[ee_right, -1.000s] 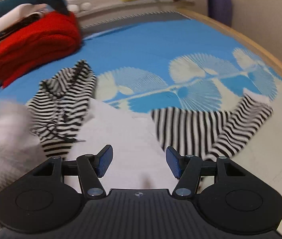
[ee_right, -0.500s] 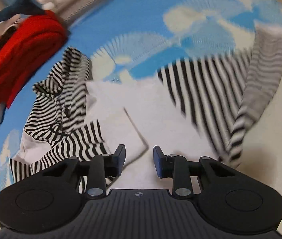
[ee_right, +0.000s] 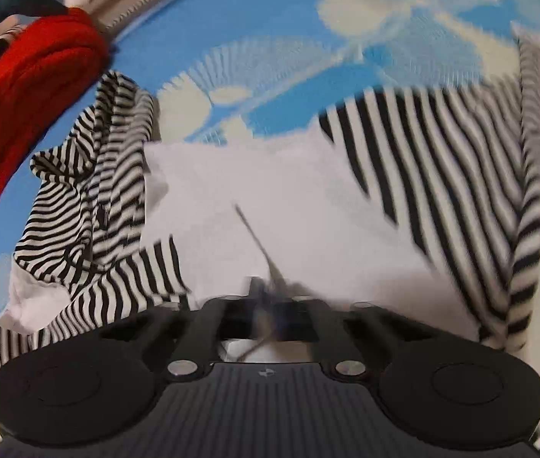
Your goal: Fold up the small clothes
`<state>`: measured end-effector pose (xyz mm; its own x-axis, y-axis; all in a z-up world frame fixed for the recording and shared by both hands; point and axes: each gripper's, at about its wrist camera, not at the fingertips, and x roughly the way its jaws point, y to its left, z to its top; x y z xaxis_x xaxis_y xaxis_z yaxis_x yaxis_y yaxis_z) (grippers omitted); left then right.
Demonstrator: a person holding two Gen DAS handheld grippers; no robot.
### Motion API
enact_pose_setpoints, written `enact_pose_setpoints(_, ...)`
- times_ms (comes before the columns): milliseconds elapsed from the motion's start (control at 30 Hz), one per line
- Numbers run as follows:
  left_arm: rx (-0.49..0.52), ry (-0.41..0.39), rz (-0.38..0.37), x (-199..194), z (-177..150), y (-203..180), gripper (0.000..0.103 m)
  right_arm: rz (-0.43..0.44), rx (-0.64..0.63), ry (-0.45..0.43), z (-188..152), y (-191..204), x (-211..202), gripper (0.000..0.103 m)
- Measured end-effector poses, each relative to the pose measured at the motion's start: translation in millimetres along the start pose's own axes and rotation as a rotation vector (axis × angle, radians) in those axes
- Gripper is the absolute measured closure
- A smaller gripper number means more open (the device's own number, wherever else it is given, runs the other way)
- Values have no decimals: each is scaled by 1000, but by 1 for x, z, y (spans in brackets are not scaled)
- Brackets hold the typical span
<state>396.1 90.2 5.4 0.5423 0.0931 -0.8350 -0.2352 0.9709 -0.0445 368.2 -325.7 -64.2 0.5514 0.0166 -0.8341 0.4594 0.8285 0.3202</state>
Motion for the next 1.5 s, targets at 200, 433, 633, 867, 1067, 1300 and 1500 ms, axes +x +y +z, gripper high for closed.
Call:
enact_pose_setpoints(200,-3,3,-20,-6,-2,7,50,130,-39,-224,10,17,-81,101)
enact_pose_setpoints(433,26,60,-99,1,-15,-7,50,-221,0,-73,4,-32,-66,100)
enact_pose_setpoints(633,74,127,-136,18,-37,-26,50,-123,-91,-197,10,-15,-81,91)
enact_pose_setpoints(867,143,322,-106,62,-79,-35,50,-62,-49,261,-7,-30,-4,63)
enact_pose_setpoints(1067,125,259,-144,44,-65,-48,50,-15,-56,92,20,-31,-38,62)
enact_pose_setpoints(1300,209,144,-176,11,-56,-85,48,-40,-45,-123,50,-80,-80,60)
enact_pose_setpoints(1500,215,161,-176,16,-56,-104,48,-130,92,-244,84,-163,-80,60)
